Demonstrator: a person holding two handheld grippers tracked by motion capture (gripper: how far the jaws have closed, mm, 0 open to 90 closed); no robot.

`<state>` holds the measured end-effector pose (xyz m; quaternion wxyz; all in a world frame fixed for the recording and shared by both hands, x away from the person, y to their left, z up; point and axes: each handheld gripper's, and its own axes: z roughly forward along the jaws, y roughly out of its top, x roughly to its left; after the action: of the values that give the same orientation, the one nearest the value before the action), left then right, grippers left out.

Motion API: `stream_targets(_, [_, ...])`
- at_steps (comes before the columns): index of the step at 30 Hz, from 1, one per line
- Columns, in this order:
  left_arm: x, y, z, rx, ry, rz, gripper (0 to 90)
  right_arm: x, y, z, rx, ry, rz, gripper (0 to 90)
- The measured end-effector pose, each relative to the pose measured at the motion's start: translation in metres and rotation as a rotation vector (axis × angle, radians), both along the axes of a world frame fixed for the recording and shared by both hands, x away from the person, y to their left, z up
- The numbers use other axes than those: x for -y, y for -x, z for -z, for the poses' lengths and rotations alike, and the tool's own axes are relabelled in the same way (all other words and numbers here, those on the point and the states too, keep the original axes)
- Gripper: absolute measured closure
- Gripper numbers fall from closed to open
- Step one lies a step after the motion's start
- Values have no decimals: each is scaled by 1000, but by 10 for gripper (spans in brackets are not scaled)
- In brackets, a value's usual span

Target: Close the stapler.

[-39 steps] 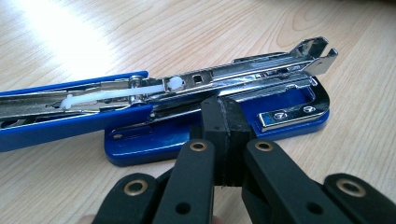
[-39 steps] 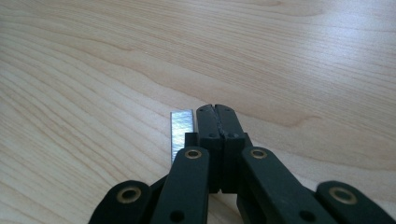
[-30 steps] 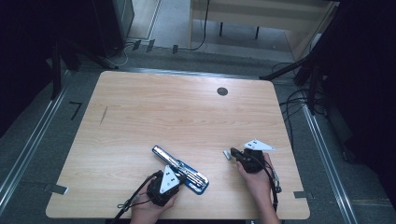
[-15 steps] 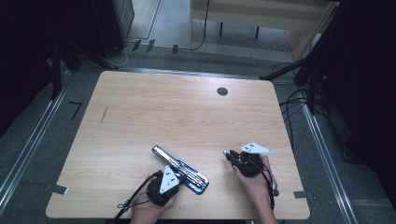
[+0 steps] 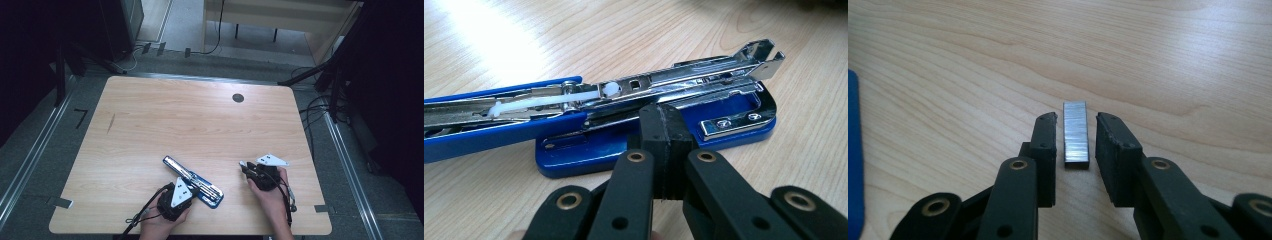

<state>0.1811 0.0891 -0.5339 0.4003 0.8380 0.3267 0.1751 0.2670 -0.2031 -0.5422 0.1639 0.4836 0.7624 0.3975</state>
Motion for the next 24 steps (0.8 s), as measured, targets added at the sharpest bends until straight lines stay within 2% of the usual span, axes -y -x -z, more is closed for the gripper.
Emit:
stream_targets(6, [0, 0, 0, -3, 0, 1, 900, -3, 0, 2, -6, 20, -7, 730])
stream_targets(12, [-1, 0, 0, -3, -1, 7, 900, -2, 2, 3, 8, 29, -9, 750])
stream_targets(14, [-1, 0, 0, -4, 0, 8, 900, -2, 2, 4, 20, 38, -8, 790])
stream_targets(18, [-1, 0, 0, -2, -1, 7, 900, -1, 2, 5, 24, 28, -10, 800])
stream_targets(24, [-1, 0, 0, -2, -1, 8, 900, -2, 3, 4, 24, 43, -25, 801])
